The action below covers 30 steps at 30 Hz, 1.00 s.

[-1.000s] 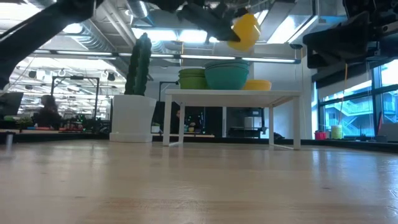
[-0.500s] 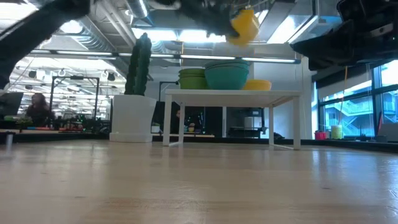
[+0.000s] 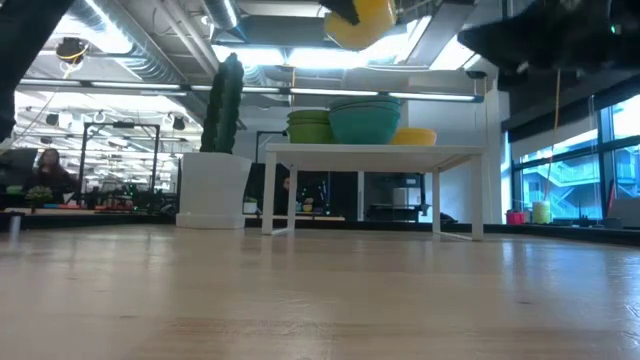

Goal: Pick & Place Mini bowls
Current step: Stack the yellow bowl on the yellow bowls on the shelf

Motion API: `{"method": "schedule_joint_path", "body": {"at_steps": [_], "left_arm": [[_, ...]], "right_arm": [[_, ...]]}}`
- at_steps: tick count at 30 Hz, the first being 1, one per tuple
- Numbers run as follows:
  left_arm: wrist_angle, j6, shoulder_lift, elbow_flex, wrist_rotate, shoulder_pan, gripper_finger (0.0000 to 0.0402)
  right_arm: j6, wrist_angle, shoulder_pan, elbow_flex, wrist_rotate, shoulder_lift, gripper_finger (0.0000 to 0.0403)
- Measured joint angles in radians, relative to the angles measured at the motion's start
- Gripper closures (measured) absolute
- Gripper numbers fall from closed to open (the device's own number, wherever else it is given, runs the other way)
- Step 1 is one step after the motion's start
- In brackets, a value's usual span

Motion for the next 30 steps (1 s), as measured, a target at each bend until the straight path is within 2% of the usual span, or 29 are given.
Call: {"method": "schedule_joint_path", "body": {"at_steps": [5,10,14,18,21,24,30], "left_arm": [[0.123,0.068,0.000,-0.103,-0.268,-0.125,0.0398],[0.269,0.137,0.001,-0.210,-0.447,-0.207,0.0398],[0.397,0.208,0.003,-0.277,-0.572,-0.262,0.0398],[0.544,0.304,0.002,-0.326,-0.702,-0.304,0.0398],[0.656,0.362,0.001,-0.365,-0.752,-0.323,0.0398],[0.742,0.421,0.002,-0.392,-0.792,-0.338,0.0398],[0.796,0.427,0.028,-0.392,-0.833,-0.329,0.0398]], "right_arm": [[-0.001,-0.008,0.000,0.072,0.090,0.000,0.0386],[0.001,-0.118,0.001,0.165,0.108,0.000,0.0367],[0.025,-0.326,0.004,0.271,0.136,0.001,0.0313],[0.058,-0.537,0.010,0.370,0.266,0.005,0.0239],[0.076,-0.614,0.020,0.413,0.372,0.014,0.0188],[0.071,-0.614,0.026,0.433,0.432,0.028,0.0150],[0.047,-0.542,0.025,0.441,0.454,0.043,0.0120]]}}
